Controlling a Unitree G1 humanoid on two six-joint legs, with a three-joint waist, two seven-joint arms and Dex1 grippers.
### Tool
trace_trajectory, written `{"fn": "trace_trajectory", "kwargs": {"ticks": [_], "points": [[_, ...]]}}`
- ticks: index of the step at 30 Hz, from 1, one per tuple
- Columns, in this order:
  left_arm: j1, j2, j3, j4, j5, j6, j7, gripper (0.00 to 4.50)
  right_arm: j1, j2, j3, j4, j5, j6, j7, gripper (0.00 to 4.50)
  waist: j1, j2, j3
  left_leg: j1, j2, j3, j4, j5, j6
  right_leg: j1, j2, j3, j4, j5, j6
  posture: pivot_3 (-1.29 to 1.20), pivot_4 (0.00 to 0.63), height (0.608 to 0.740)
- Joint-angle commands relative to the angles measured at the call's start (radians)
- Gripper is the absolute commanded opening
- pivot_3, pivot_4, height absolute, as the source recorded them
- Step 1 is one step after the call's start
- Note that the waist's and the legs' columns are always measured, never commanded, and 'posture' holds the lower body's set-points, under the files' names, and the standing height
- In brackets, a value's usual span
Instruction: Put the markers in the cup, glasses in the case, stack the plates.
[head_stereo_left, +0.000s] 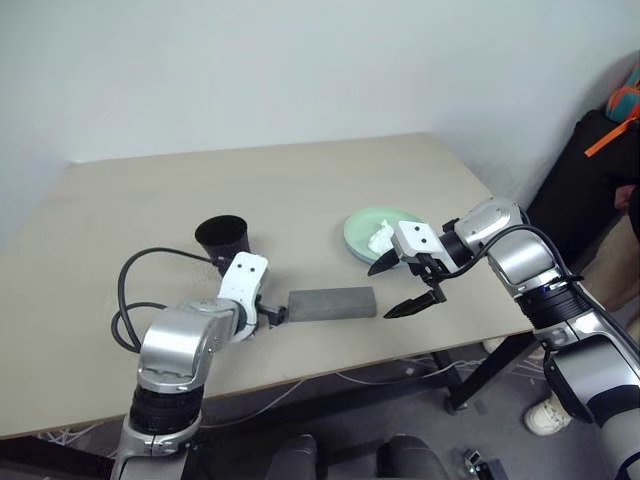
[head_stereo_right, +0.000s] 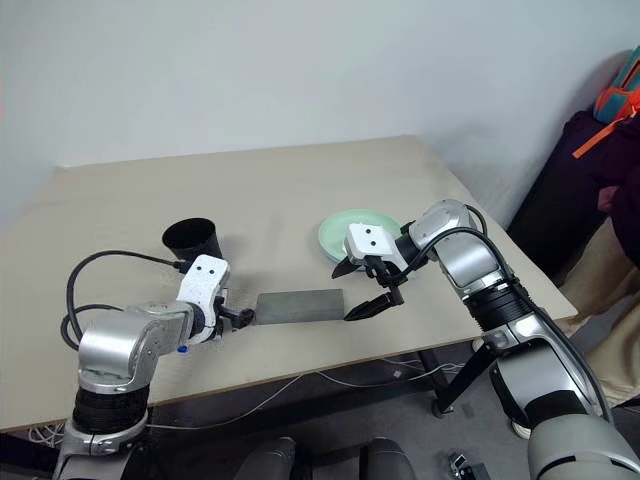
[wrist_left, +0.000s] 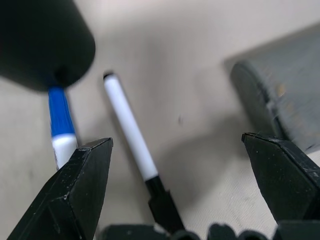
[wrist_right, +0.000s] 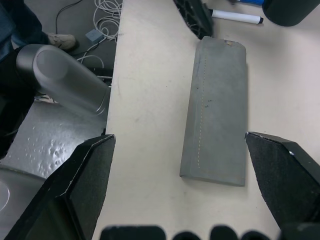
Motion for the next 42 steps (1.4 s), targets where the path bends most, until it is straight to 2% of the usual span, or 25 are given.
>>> {"fn": "trace_trajectory", "kwargs": {"ticks": [1, 4, 7, 17, 19, 26, 32, 38, 42], "points": [[0.003, 0.001, 0.034, -0.011, -0.028, 0.007, 0.039, 4.48, -0.021, -0.001, -0.01, -0.006, 0.001, -0.016, 0.006, 4.5, 0.0, 0.0, 0.0, 0.0, 0.0, 0.0, 0.0, 0.0, 0.0, 0.0, 0.0, 0.0, 0.0, 0.0, 0.0, 0.0, 0.0, 0.74], [0.011, -0.002, 0.042, -0.007, -0.052, 0.007, 0.062, 4.48, -0.023, 0.001, -0.01, 0.001, 0.0, -0.021, 0.006, 4.5, 0.0, 0.0, 0.0, 0.0, -0.001, 0.0, 0.0, 0.0, 0.0, 0.0, -0.002, 0.0, 0.0, 0.0, 0.0, 0.0, 0.0, 0.74], [0.01, -0.006, 0.05, -0.003, -0.072, 0.007, 0.085, 3.91, -0.025, 0.002, -0.009, 0.008, -0.001, -0.027, 0.006, 4.5, 0.0, 0.0, 0.0, 0.0, -0.002, 0.0, -0.001, 0.0, 0.0, 0.0, -0.004, -0.001, 0.0, 0.0, 0.0, 0.0, 0.0, 0.74], [0.003, 0.007, 0.046, 0.014, -0.163, 0.007, 0.146, 0.44, -0.029, 0.005, -0.012, 0.013, -0.004, -0.033, 0.003, 4.5, 0.0, 0.0, 0.0, 0.0, -0.003, 0.0, -0.002, 0.0, 0.0, 0.0, -0.006, -0.001, 0.0, 0.0, 0.0, 0.0, 0.0, 0.74], [0.002, 0.013, 0.043, 0.017, -0.183, 0.007, 0.158, 0.03, -0.03, 0.005, -0.013, 0.012, -0.004, -0.032, 0.002, 4.5, 0.0, 0.0, 0.0, 0.0, -0.004, 0.0, -0.002, 0.0, 0.0, 0.0, -0.006, -0.001, 0.0, 0.0, 0.0, 0.0, 0.0, 0.74], [-0.044, 0.053, 0.002, 0.02, -0.233, 0.007, 0.152, 0.03, -0.029, 0.004, -0.013, 0.01, -0.005, -0.03, 0.0, 4.5, 0.0, 0.0, 0.0, 0.0, -0.004, 0.0, -0.002, 0.0, 0.0, 0.0, -0.006, -0.001, 0.0, 0.0, 0.0, 0.0, 0.0, 0.74], [-0.118, 0.079, -0.055, -0.039, -0.241, -0.055, 0.07, 0.03, -0.031, 0.008, -0.014, 0.01, -0.004, -0.028, -0.004, 4.5, 0.0, 0.0, 0.0, 0.0, -0.005, 0.0, -0.002, 0.0, 0.0, 0.0, -0.006, -0.002, -0.001, 0.0, 0.0, 0.0, 0.0, 0.74], [-0.148, 0.092, -0.074, -0.068, -0.209, -0.304, -0.002, 0.03, -0.031, 0.01, -0.014, 0.009, -0.004, -0.026, -0.005, 4.5, 0.0, 0.0, 0.0, 0.0, -0.006, 0.001, -0.004, 0.0, 0.0, -0.001, -0.007, -0.002, -0.001, 0.0, 0.0, 0.0, 0.0, 0.74], [-0.171, -0.012, 0.05, -0.033, -0.218, -0.507, 0.018, 0.03, -0.03, 0.011, -0.014, 0.008, -0.004, -0.024, -0.006, 4.5, 0.001, 0.0, 0.0, 0.0, -0.006, 0.001, -0.005, 0.0, -0.001, 0.0, -0.008, -0.002, -0.002, 0.0, 0.0, 0.0, 0.0, 0.74]]}}
